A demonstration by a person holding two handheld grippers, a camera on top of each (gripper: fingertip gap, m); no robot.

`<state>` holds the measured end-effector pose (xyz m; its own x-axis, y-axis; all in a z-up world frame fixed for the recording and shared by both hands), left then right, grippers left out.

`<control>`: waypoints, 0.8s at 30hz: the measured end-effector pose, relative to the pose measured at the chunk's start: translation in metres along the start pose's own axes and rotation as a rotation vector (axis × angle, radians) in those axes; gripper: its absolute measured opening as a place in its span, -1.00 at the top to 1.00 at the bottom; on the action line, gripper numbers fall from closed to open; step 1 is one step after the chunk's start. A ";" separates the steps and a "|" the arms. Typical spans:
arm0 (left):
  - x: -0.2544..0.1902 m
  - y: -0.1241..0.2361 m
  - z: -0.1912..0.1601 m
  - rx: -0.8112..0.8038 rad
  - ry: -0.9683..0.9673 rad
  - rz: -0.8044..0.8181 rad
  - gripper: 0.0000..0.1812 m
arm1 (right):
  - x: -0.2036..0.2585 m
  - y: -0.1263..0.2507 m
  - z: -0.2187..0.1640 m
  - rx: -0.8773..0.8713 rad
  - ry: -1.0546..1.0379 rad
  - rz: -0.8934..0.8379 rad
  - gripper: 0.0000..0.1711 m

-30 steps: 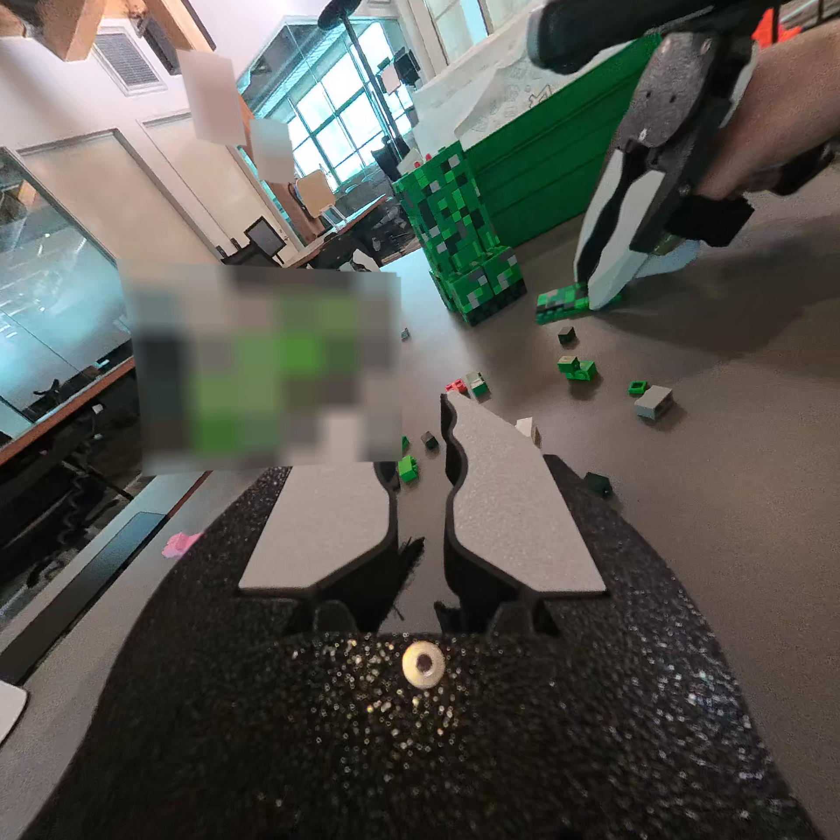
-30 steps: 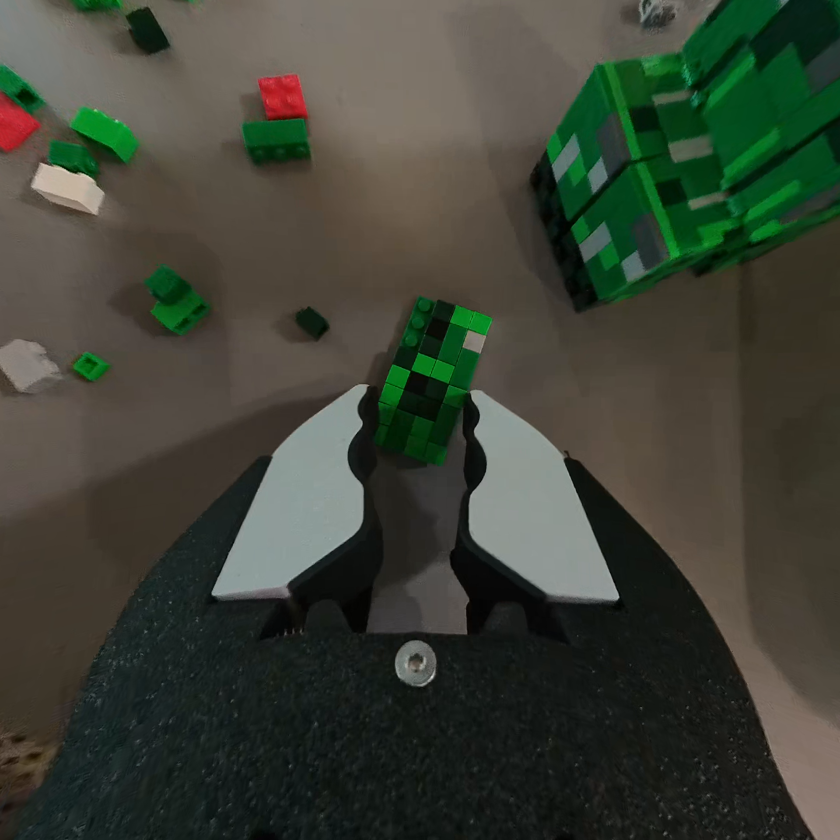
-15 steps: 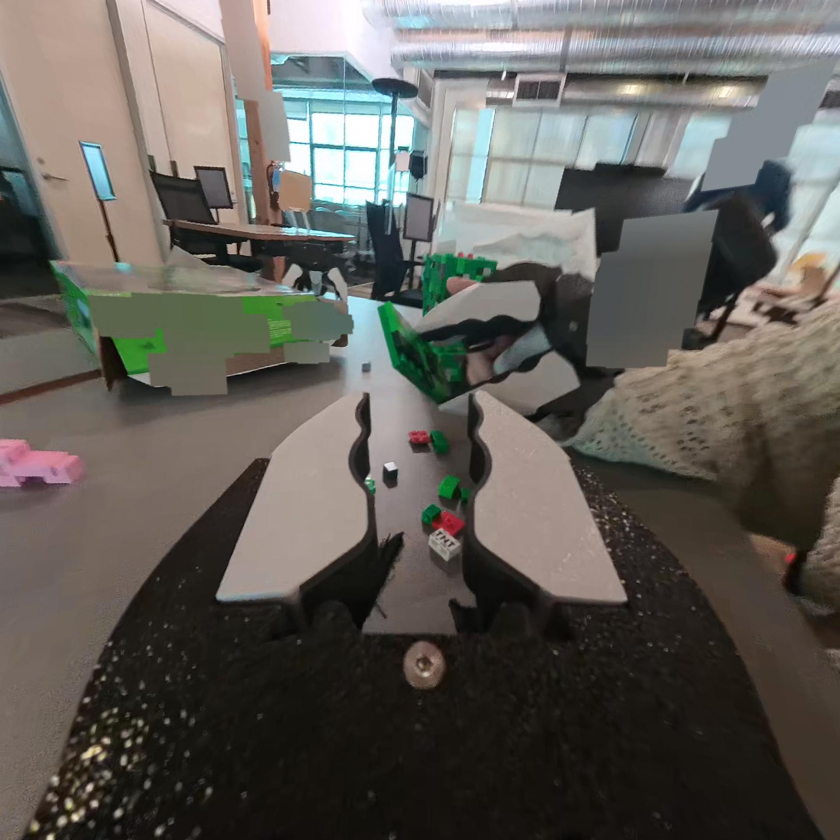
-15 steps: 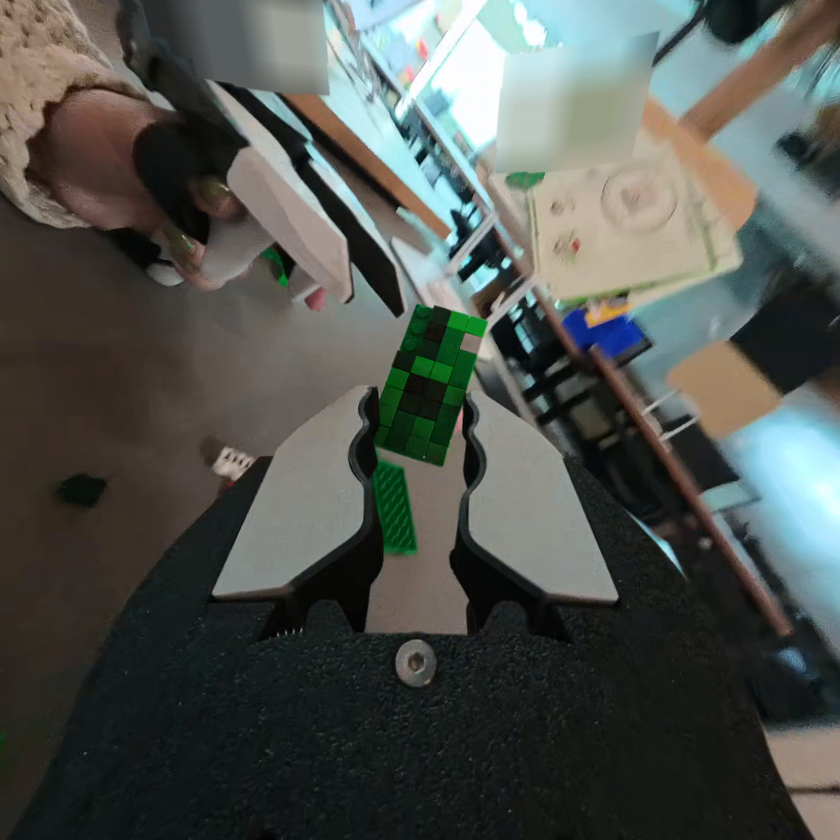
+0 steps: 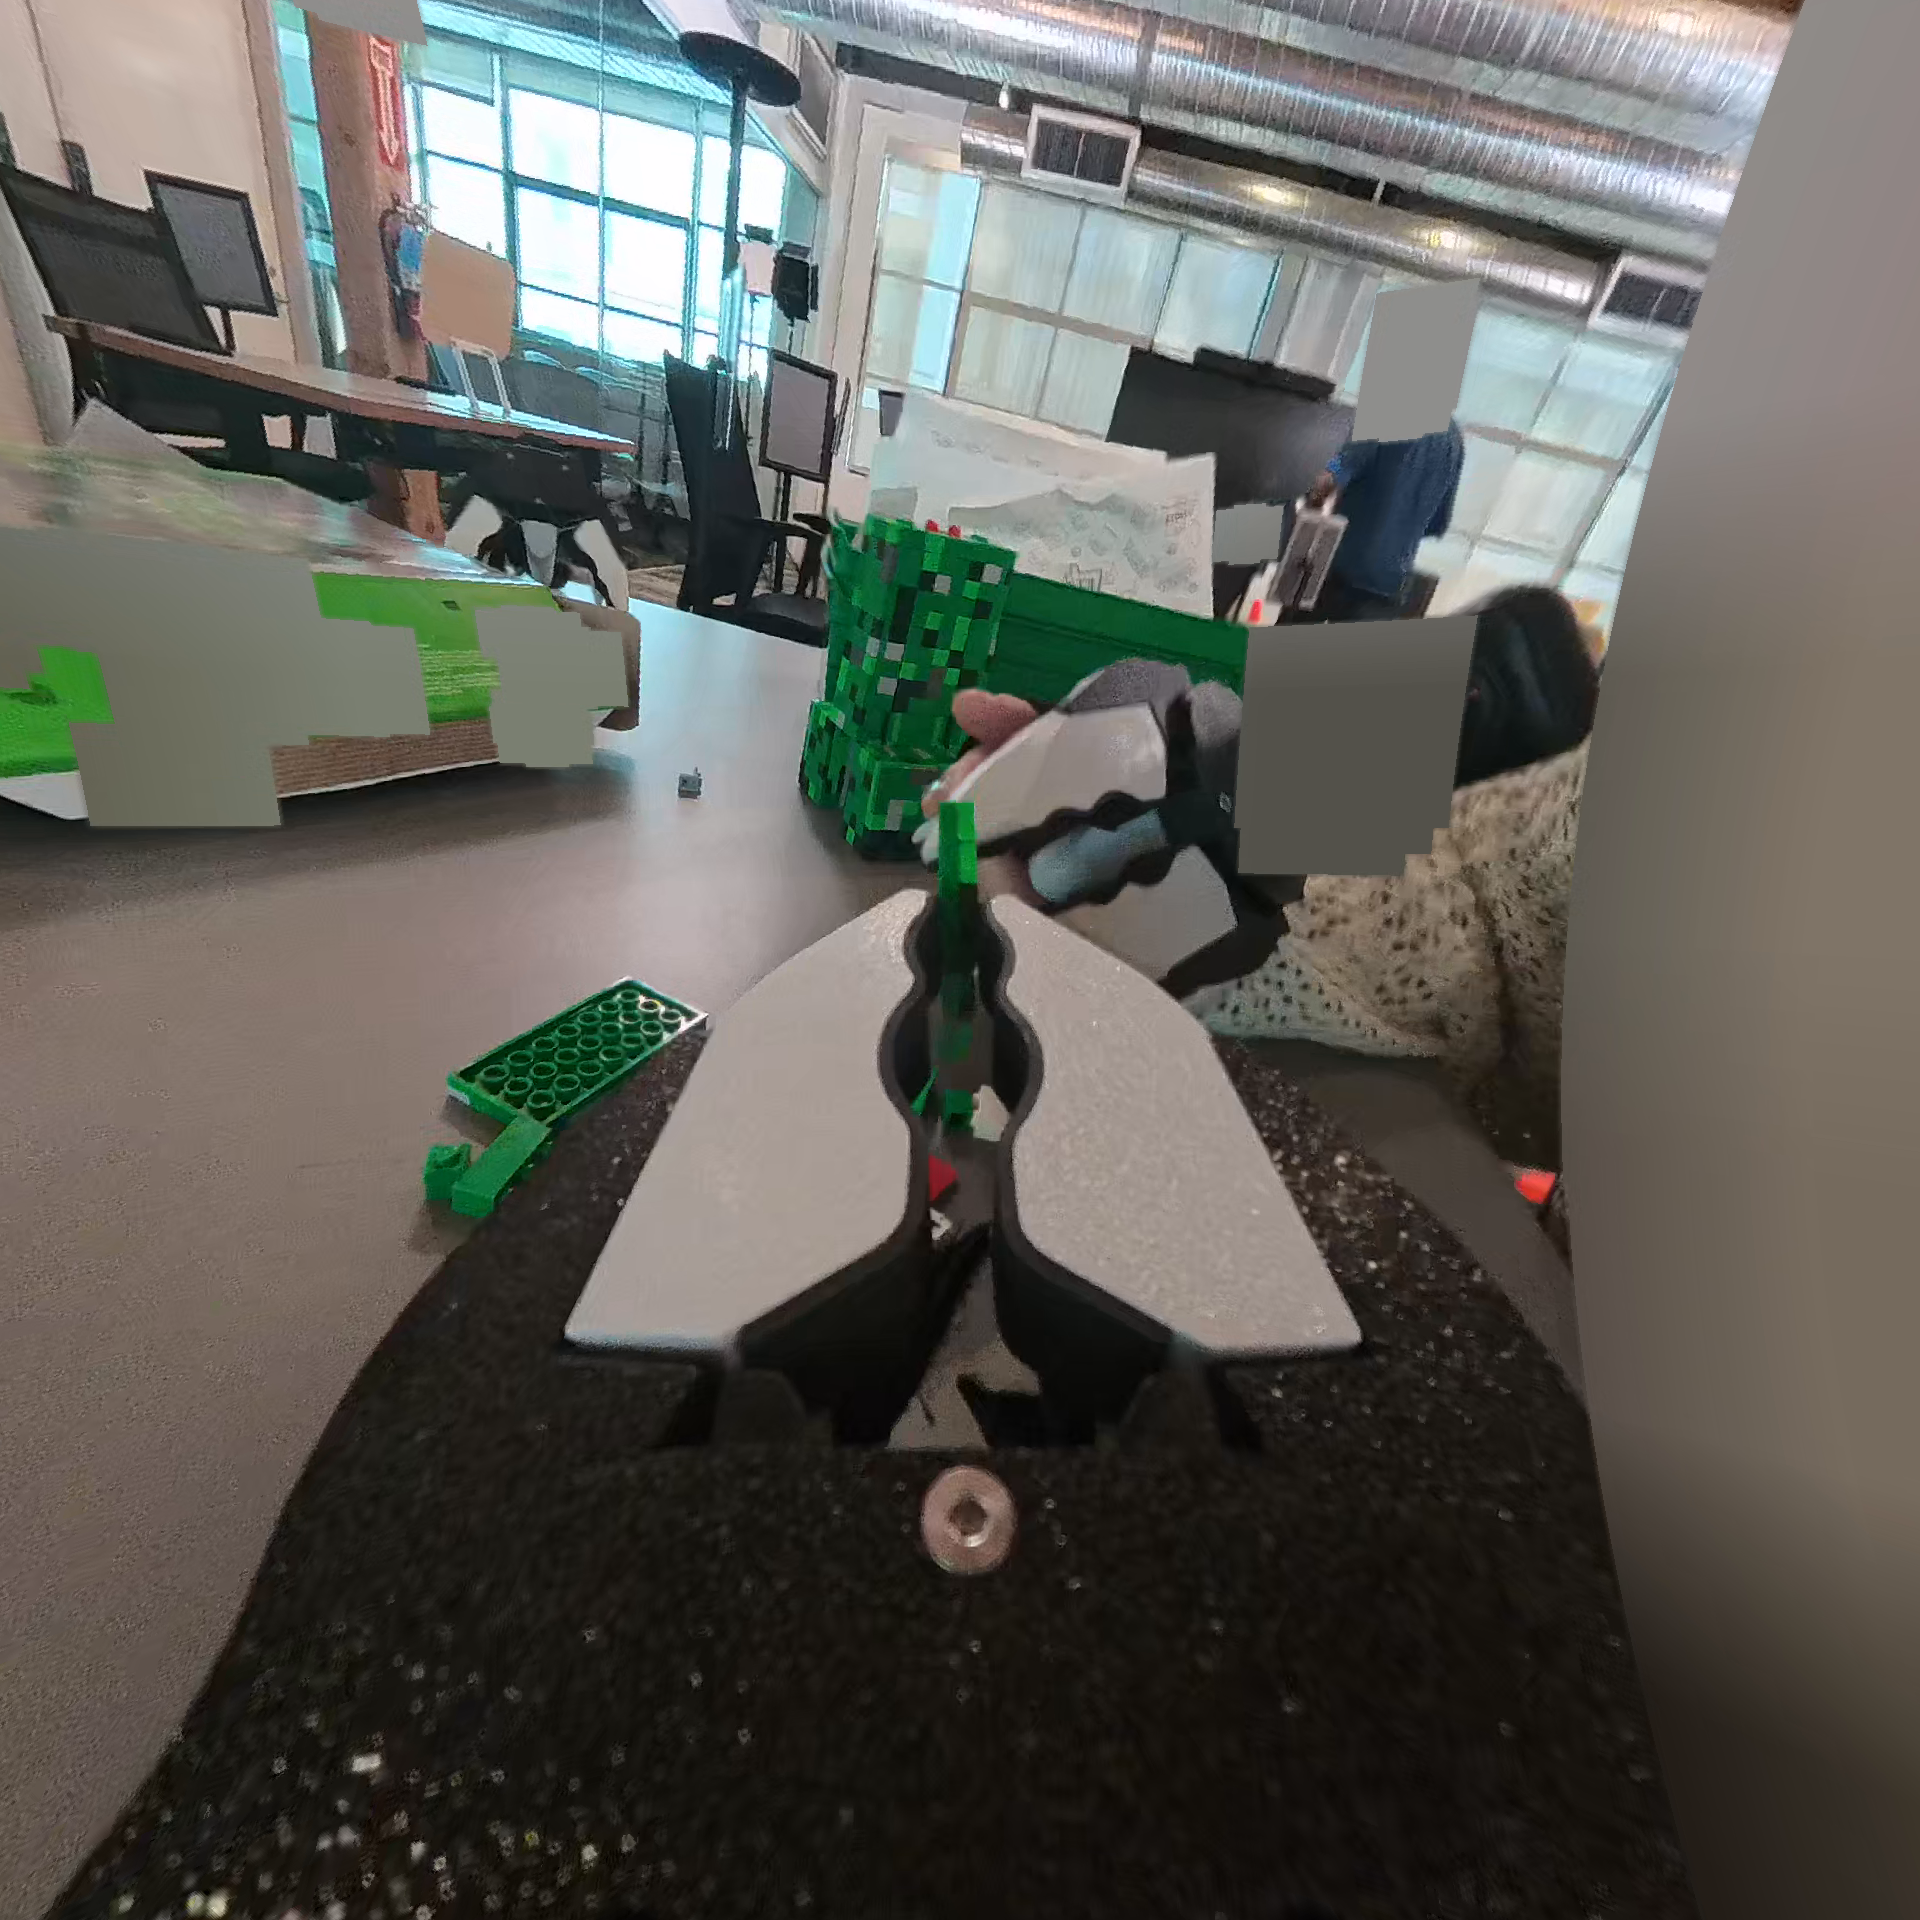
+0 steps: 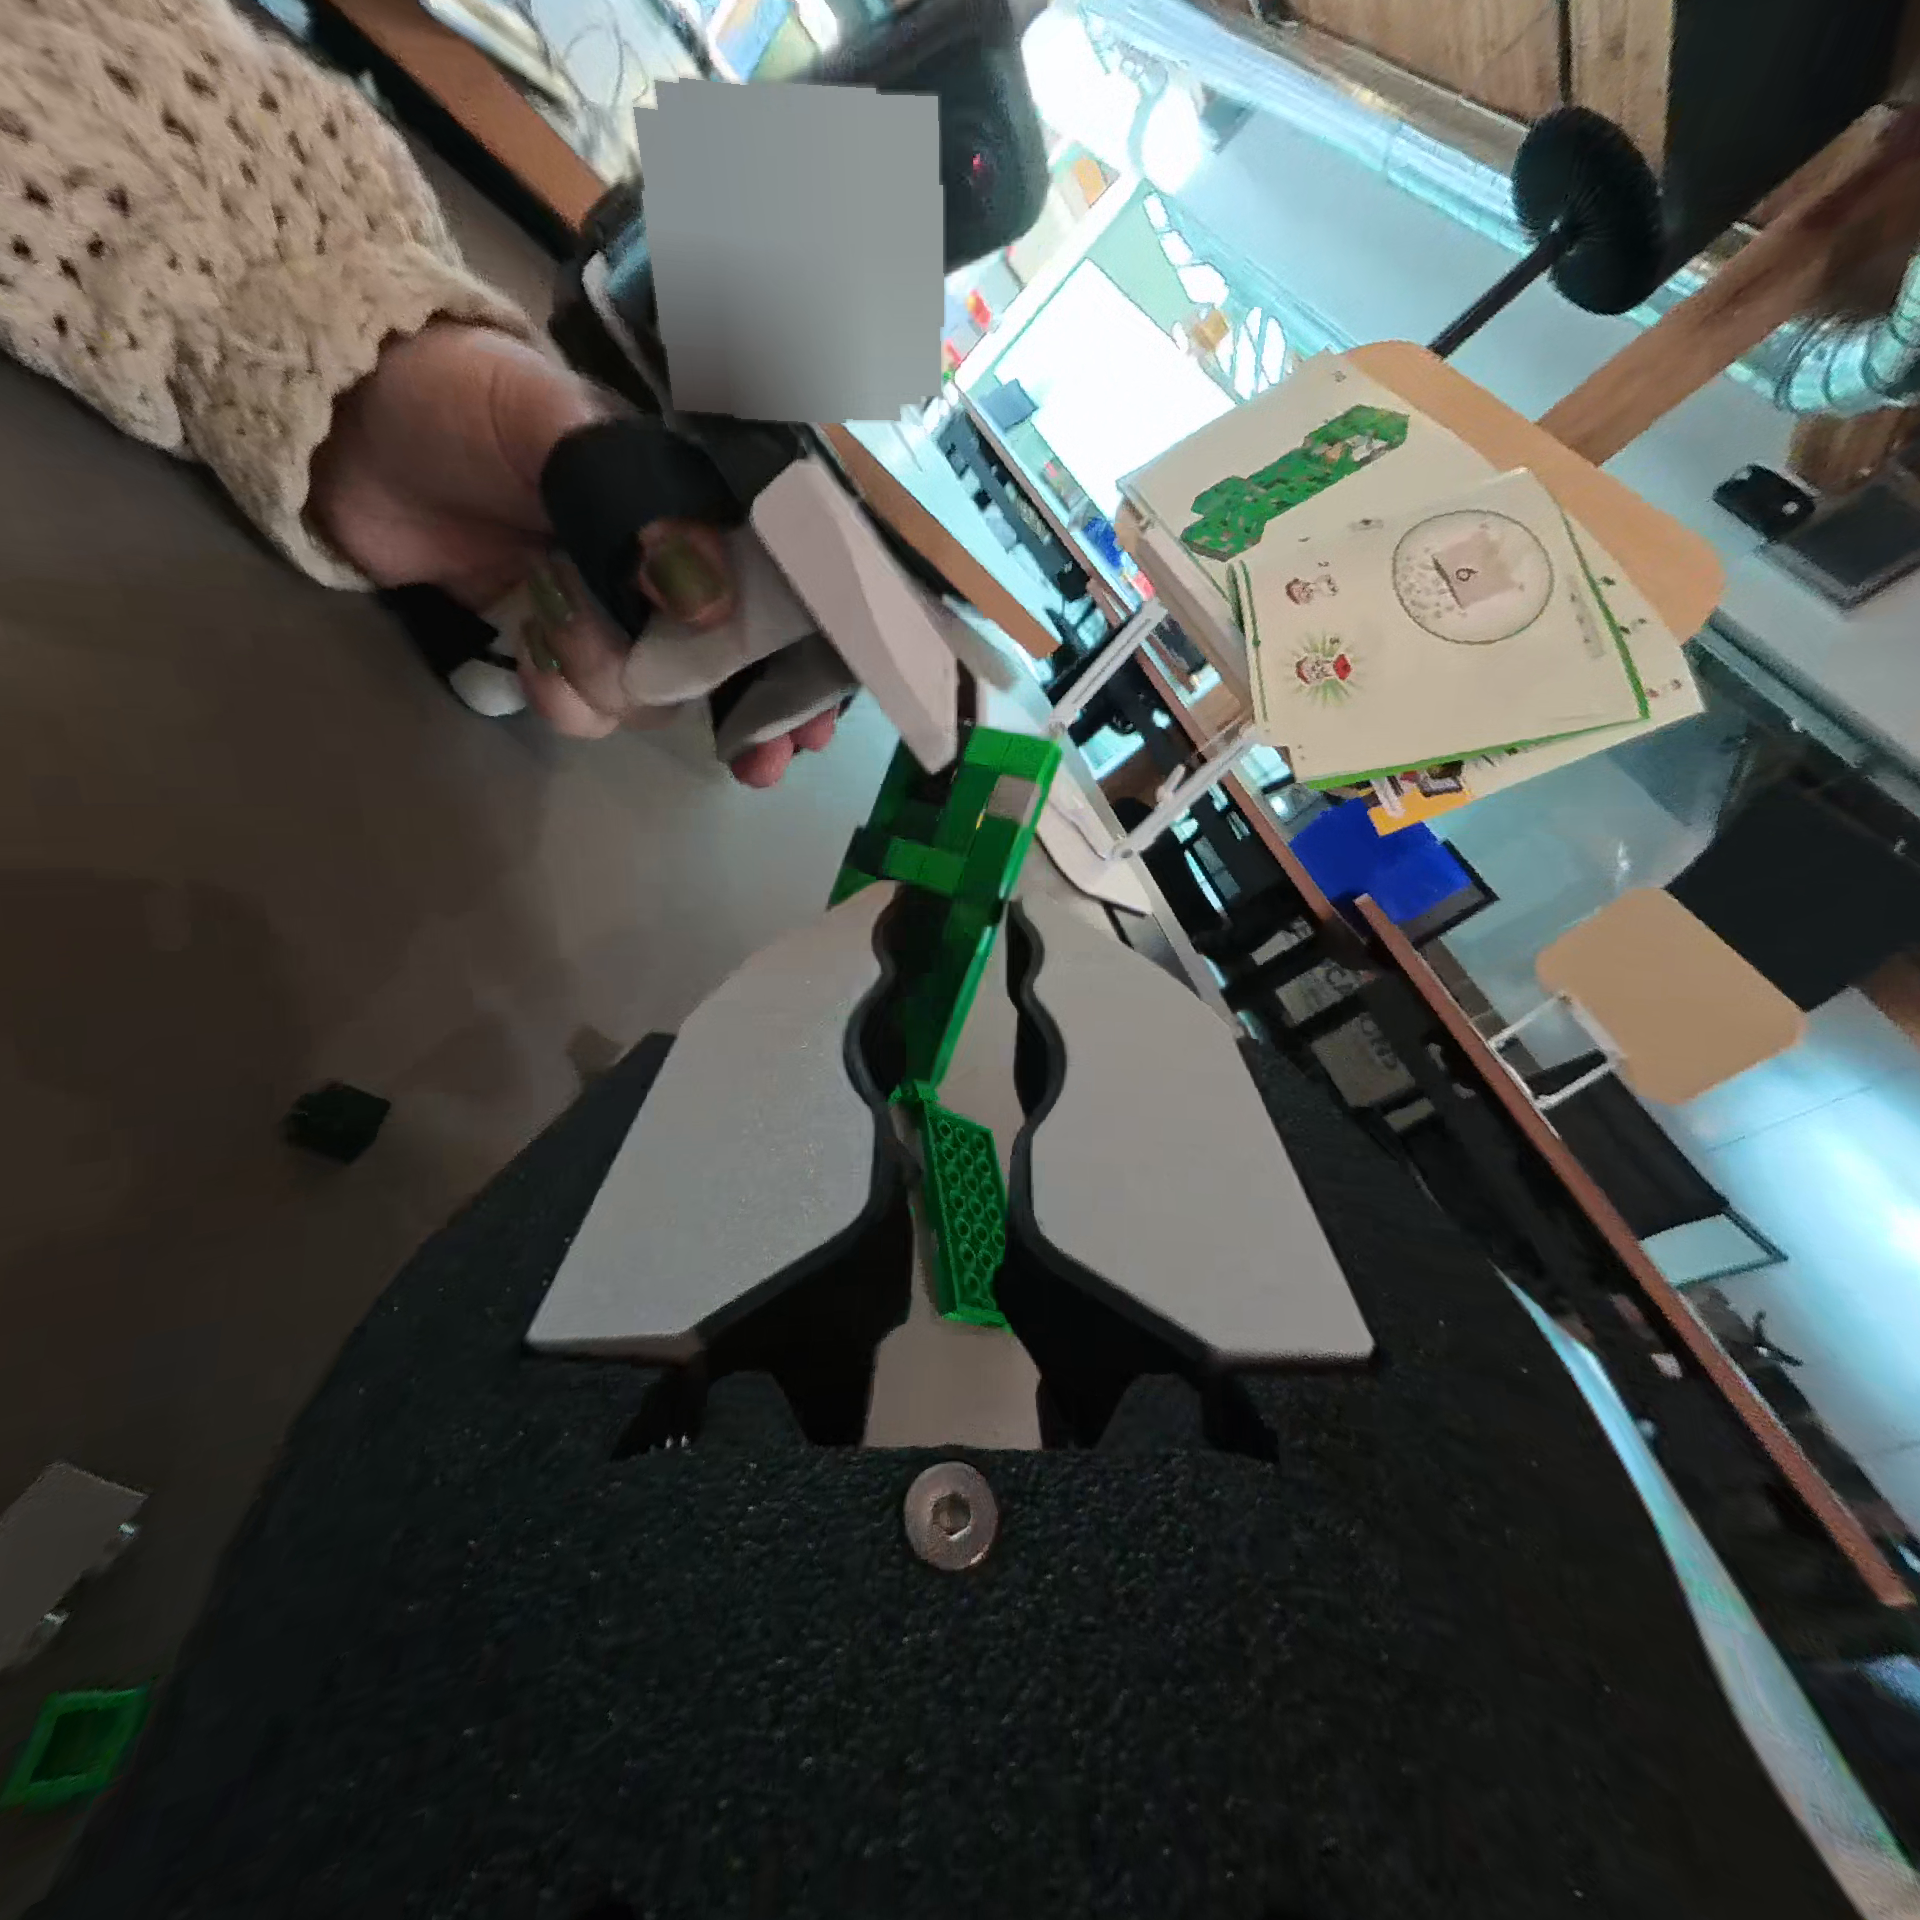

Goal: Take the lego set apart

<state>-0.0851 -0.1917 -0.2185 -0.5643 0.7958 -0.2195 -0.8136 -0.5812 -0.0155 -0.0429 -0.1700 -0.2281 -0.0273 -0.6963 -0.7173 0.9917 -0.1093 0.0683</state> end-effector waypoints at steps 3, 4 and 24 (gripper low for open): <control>-0.006 -0.008 -0.007 0.060 -0.085 0.041 0.93 | 0.003 -0.003 0.002 0.025 -0.084 0.033 0.54; -0.007 -0.010 -0.009 0.080 -0.109 0.063 0.93 | 0.004 -0.006 -0.001 0.060 -0.098 0.035 0.45; -0.007 0.011 -0.039 0.671 -0.345 0.180 0.94 | 0.039 -0.006 0.001 0.124 -0.301 0.310 0.71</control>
<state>-0.0845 -0.2102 -0.2548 -0.6183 0.7705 0.1550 -0.5536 -0.5670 0.6099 -0.0505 -0.1977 -0.2560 0.2146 -0.8831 -0.4171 0.9368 0.0653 0.3439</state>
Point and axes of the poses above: each gripper's, where its closed fingertips meet, y back along the fingers, z out of its top, x = y × z across the jaws, the point moved 2 cm from there along y, back along the fingers, and after that the axes turned 2 degrees about x, right-handed, at the moved point
